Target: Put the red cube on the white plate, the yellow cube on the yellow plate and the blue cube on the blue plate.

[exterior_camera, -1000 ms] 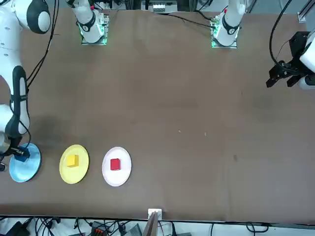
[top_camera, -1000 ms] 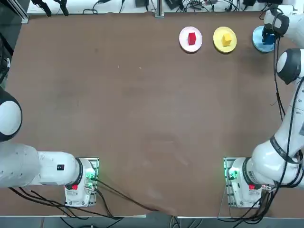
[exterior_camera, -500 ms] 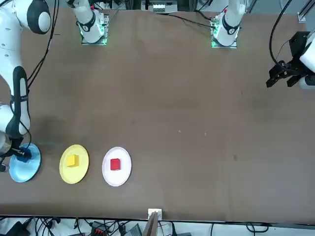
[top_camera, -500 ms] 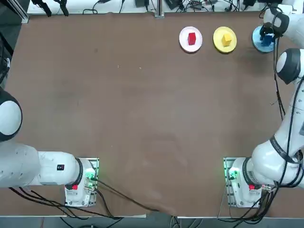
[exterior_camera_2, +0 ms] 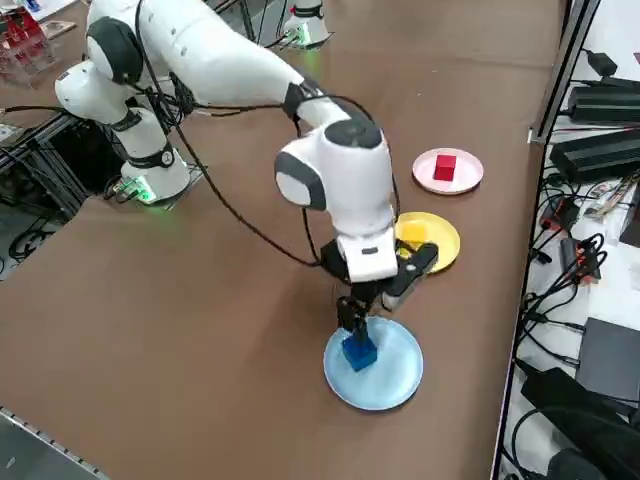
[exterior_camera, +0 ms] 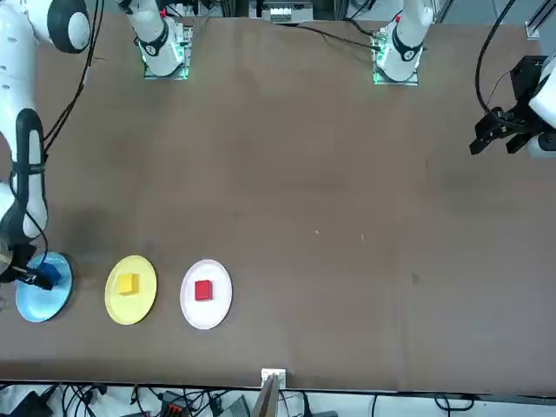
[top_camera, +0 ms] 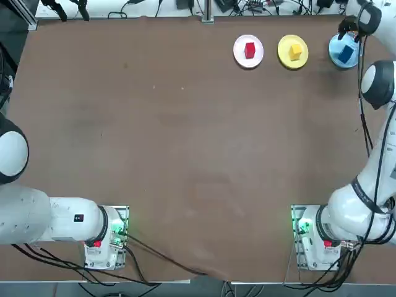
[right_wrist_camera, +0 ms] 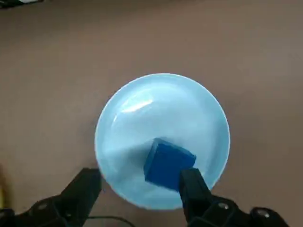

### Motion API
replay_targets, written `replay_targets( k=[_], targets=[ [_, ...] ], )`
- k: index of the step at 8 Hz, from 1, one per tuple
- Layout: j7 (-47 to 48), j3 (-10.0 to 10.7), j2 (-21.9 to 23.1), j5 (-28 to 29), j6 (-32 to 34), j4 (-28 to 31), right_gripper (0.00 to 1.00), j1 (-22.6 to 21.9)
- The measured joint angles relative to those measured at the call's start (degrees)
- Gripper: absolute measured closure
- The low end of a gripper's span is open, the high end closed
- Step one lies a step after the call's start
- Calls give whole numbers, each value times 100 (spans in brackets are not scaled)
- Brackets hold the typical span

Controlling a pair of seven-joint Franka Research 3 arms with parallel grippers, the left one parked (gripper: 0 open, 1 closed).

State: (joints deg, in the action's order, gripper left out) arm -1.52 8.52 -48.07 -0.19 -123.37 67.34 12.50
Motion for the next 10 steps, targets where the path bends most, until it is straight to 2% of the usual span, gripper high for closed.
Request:
replay_targets(
  k=[2, 6, 7, 8, 9, 10],
  targets=[
    [-165, -40, 733, 1, 1220, -91, 0, -210],
    [-186, -138, 2305, 109, 4425, -108, 0, -1073],
    [-178, -159, 2645, 120, 4793, -81, 0, -1342],
    [-104, -189, 2957, 122, 4856, 49, 0, -1582],
    [38, -279, 3310, 122, 4625, 433, 0, -1670],
    [329, -398, 3797, 121, 3964, 1201, 0, -1657]
  ],
)
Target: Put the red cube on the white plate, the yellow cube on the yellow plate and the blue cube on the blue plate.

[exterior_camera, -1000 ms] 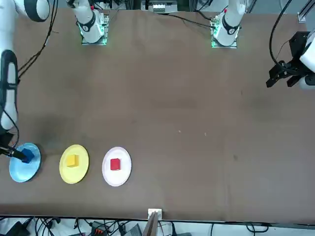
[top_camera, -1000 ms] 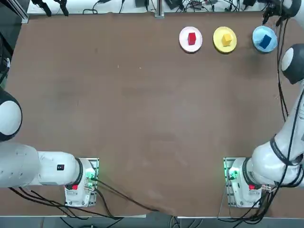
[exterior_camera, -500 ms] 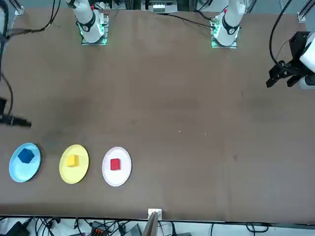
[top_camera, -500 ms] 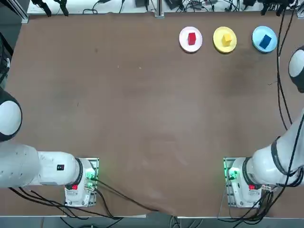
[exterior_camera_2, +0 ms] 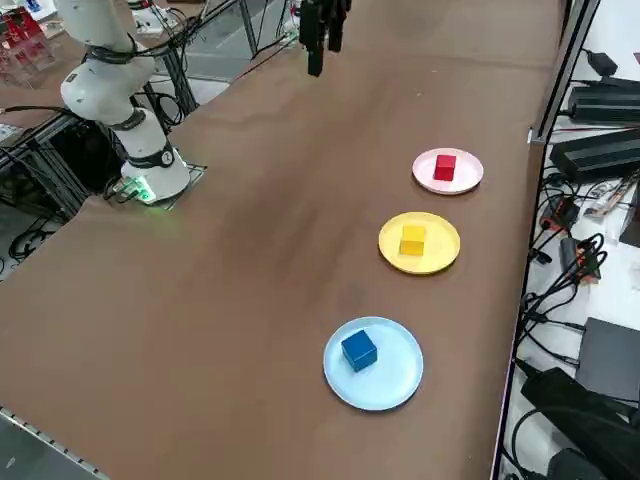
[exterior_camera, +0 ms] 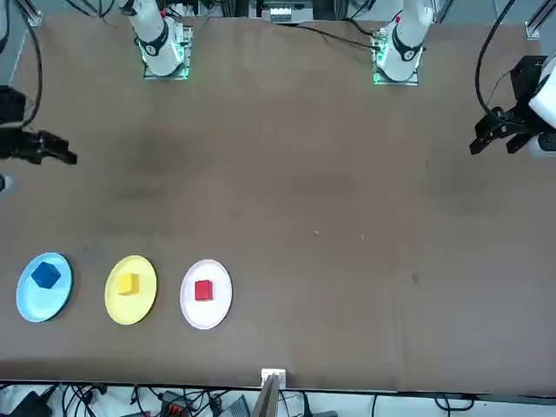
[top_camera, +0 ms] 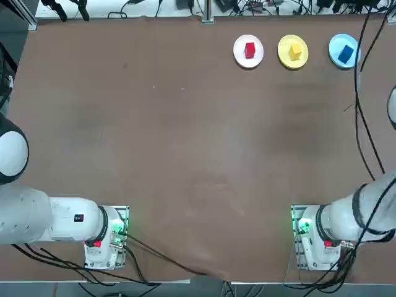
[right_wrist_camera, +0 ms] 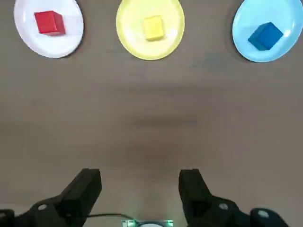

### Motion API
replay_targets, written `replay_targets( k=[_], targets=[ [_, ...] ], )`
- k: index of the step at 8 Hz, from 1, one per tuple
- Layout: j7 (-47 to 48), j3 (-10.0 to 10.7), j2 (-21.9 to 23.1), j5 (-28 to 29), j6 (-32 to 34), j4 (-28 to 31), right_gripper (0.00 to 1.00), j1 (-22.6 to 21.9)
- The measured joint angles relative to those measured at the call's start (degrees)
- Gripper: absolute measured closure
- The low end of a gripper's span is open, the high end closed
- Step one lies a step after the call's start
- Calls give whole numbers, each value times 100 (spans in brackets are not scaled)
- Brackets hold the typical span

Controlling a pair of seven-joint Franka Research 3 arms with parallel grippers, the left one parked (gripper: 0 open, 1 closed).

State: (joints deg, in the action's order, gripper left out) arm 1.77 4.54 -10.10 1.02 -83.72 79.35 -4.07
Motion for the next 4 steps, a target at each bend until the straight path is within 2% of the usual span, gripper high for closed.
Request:
replay_targets(
  k=[1, 2, 3, 4],
  targets=[
    [212, -174, 546, -1, -761, 948, 0, 68],
    [320, -486, 998, -1, -1289, 1727, 0, 229],
    [411, -742, 1273, 0, -1493, 2109, 0, 344],
    [439, -829, 1431, -1, -1518, 2231, 0, 380]
  ],
)
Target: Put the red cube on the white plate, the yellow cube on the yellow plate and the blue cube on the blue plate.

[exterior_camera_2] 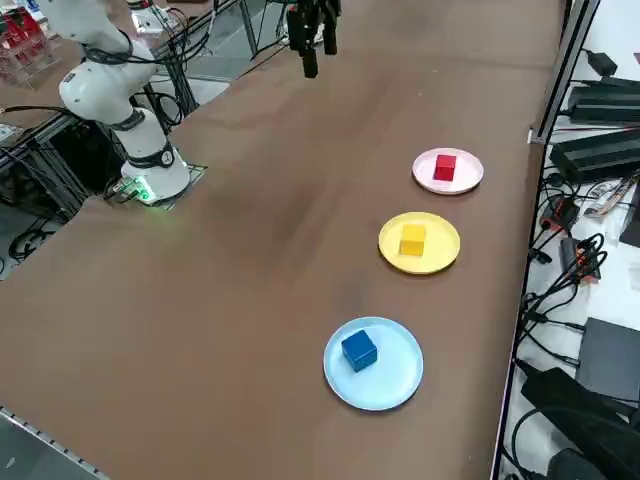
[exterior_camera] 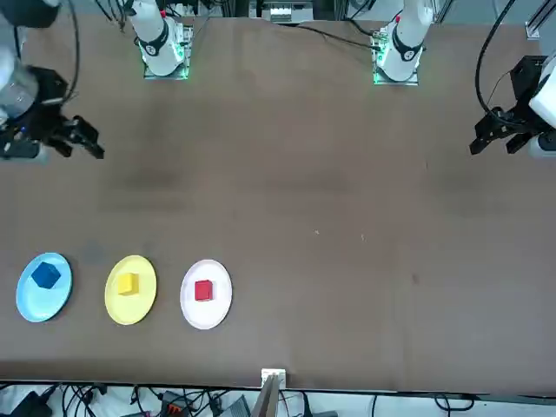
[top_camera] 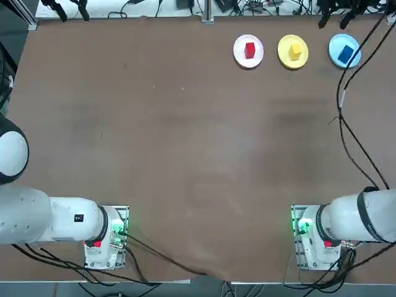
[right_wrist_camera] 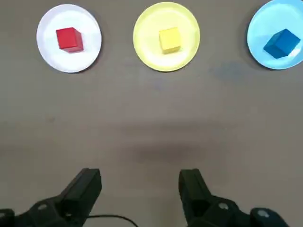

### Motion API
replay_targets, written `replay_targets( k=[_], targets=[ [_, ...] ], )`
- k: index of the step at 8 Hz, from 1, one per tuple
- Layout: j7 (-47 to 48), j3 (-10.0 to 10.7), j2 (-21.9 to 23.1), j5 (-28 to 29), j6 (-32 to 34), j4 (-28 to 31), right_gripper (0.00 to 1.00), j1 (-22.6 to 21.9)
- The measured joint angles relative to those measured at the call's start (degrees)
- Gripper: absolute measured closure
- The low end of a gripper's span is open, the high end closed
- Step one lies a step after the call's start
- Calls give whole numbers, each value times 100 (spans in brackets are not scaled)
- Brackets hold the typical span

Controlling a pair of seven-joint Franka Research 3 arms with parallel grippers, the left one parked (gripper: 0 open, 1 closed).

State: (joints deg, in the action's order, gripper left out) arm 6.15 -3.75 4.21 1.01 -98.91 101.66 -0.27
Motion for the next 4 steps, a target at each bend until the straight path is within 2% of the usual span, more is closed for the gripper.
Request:
replay_targets(
  k=[2, 4],
  targets=[
    [-204, -4, 66, -6, 112, -1, 0, 103],
    [-821, 2, 64, -6, 269, -11, 0, 262]
  ],
)
